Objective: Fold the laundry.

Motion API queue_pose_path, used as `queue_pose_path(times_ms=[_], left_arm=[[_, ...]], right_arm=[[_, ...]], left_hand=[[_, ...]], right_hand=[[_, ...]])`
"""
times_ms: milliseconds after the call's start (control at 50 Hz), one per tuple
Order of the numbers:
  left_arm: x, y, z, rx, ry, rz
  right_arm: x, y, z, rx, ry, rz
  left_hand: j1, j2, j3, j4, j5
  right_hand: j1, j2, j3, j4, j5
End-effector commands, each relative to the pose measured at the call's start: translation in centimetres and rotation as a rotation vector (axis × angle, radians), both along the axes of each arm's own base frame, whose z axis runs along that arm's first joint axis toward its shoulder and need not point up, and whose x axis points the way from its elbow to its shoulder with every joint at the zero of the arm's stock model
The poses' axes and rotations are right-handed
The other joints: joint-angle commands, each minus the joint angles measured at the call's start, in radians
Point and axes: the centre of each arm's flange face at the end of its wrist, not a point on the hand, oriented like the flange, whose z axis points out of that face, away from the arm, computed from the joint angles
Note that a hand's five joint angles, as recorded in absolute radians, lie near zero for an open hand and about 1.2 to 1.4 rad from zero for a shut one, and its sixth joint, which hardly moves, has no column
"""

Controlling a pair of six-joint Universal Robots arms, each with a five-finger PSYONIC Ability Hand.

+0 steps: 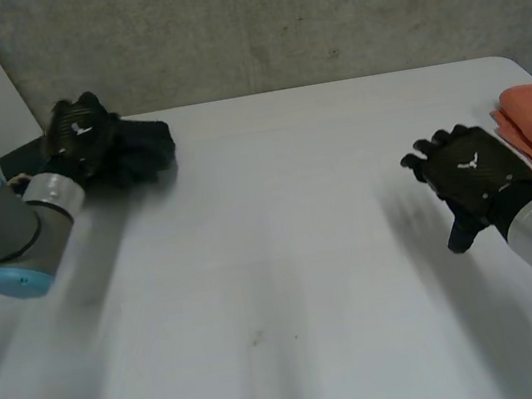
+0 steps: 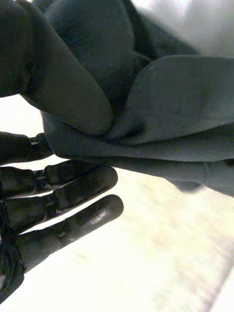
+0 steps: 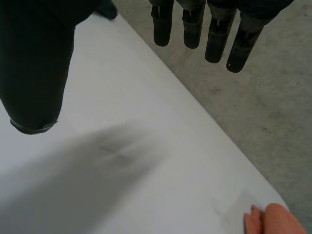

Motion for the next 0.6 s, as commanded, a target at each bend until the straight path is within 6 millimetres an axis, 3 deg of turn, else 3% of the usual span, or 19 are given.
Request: queue_pose_path(times_ms=[20,40,100,120,160,180,200,240,300,420,460,600], left_arm=[[-4.5,13.1,3.3,0.29,0.157,-0.267],[-5.4,16.3,3.4,0.364,0.172,-0.355],[-6.8,21.3,2.6,0.486,0.162,-0.507],[-7.4,24.2,2.1,0.543,0.14,-0.593],[-7.8,26.4,1.4,0.596,0.113,-0.659],[-7.8,27.0,1.2,0.611,0.104,-0.674],[-7.7,27.5,1.0,0.64,0.093,-0.68],[-7.5,27.6,0.9,0.662,0.086,-0.669],[-6.9,26.6,1.4,0.685,0.091,-0.623],[-3.2,20.6,2.8,0.674,0.185,-0.309],[-2.3,19.6,2.8,0.672,0.211,-0.234],[0.5,17.4,2.5,0.675,0.321,0.015]], right_arm=[[0.0,-0.7,0.9,-0.031,-0.011,-0.012],[0.0,-0.8,1.0,-0.035,-0.011,-0.012],[-0.1,-1.0,1.2,-0.042,-0.012,-0.015],[-0.1,-1.1,1.3,-0.044,-0.013,-0.015],[0.0,-1.2,1.5,-0.05,-0.015,-0.014],[0.0,-1.2,1.5,-0.053,-0.015,-0.014],[0.0,-1.3,1.6,-0.056,-0.015,-0.012],[0.1,-1.3,1.8,-0.063,-0.015,-0.01],[0.0,-1.6,2.0,-0.071,-0.016,-0.011],[0.7,-2.5,2.3,-0.083,-0.014,0.011],[1.0,-2.8,2.4,-0.09,-0.011,0.025],[5.0,-2.3,2.7,-0.081,-0.03,0.237]], left_hand=[[0.3,0.203,0.212,0.199,0.228],[0.3,0.203,0.212,0.199,0.228],[0.3,0.203,0.212,0.199,0.228],[0.3,0.203,0.212,0.199,0.228],[0.222,0.125,0.134,0.121,0.15],[-0.113,-0.21,-0.201,-0.214,-0.185],[-0.922,-1.018,-1.01,-1.022,-0.993],[-0.781,-0.878,-0.87,-0.882,-0.853],[-0.921,-1.018,-1.009,-1.022,-0.993],[-0.918,-1.015,-1.006,-1.019,-0.99],[-0.915,-1.012,-1.003,-1.016,-0.987],[-0.895,-0.991,-0.983,-0.995,-0.966]], right_hand=[[-0.007,-0.046,-0.038,-0.06,-0.058],[-0.007,-0.046,-0.038,-0.06,-0.058],[-0.007,-0.046,-0.038,-0.06,-0.058],[-0.007,-0.046,-0.038,-0.06,-0.058],[-0.007,-0.046,-0.038,-0.06,-0.058],[-0.007,-0.046,-0.038,-0.06,-0.058],[-0.007,-0.046,-0.038,-0.06,-0.058],[-0.007,-0.046,-0.038,-0.06,-0.058],[-0.007,-0.046,-0.038,-0.06,-0.058],[-0.007,-0.046,-0.038,-0.06,-0.058],[-0.007,-0.046,-0.038,-0.06,-0.058],[-0.007,-0.046,-0.038,-0.06,-0.058]])
